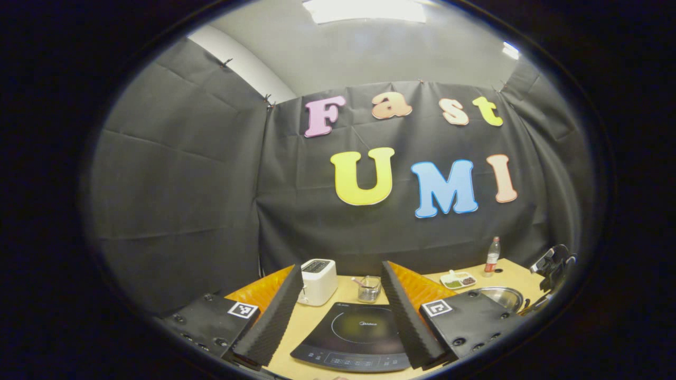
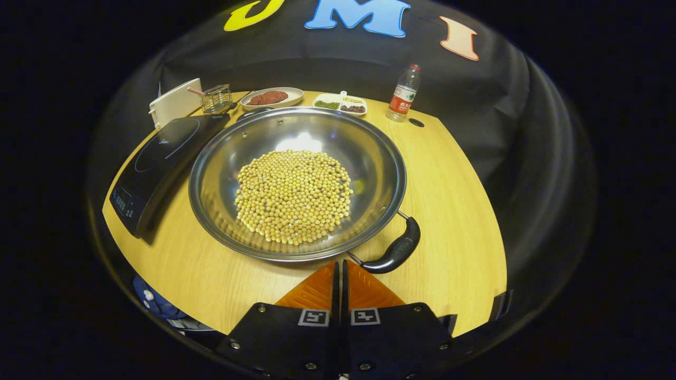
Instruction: First push the handle of the pot to place it horizontally, then grasp the pot with both hands and set it on the induction cooktop.
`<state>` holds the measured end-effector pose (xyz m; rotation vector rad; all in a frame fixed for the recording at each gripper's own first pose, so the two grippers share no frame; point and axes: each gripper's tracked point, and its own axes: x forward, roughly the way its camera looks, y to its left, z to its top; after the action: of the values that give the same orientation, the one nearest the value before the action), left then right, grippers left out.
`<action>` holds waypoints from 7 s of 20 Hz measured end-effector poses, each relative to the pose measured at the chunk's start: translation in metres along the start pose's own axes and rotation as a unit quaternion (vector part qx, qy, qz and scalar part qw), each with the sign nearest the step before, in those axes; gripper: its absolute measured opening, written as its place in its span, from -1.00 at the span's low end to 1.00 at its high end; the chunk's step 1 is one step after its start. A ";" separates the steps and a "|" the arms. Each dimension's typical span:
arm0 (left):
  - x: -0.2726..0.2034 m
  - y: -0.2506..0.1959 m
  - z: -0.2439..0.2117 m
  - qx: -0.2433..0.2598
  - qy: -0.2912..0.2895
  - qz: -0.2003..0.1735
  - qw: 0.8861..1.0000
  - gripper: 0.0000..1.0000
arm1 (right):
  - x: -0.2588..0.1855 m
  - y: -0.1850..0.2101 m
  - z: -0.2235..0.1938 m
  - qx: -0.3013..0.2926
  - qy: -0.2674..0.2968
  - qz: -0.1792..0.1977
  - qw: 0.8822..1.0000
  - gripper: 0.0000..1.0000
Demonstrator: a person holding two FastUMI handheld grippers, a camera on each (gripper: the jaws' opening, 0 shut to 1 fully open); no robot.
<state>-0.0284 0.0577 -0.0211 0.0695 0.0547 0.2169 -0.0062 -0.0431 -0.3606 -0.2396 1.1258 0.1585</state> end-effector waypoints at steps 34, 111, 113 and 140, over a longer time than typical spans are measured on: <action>0.024 -0.097 -0.032 -0.009 0.029 -0.042 0.999 0.89 | 0.000 -0.064 0.077 -0.027 -0.116 -0.018 0.993 0.72; 0.182 -0.286 -0.317 -0.055 0.382 -0.146 0.911 0.15 | -0.005 -0.012 0.125 0.104 -0.087 0.037 0.990 -0.07; 0.182 -0.280 -0.314 -0.056 0.382 -0.138 0.912 0.23 | -0.011 0.003 0.127 0.097 -0.088 0.043 0.990 -0.08; 0.189 -0.260 -0.324 -0.046 0.415 -0.147 0.897 0.15 | 0.004 0.211 0.187 0.089 -0.061 0.044 0.993 -0.08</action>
<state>0.1911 -0.1343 -0.3719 -0.1308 0.9047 -0.0685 0.1064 0.2099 -0.3108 -0.0215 1.0232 0.1470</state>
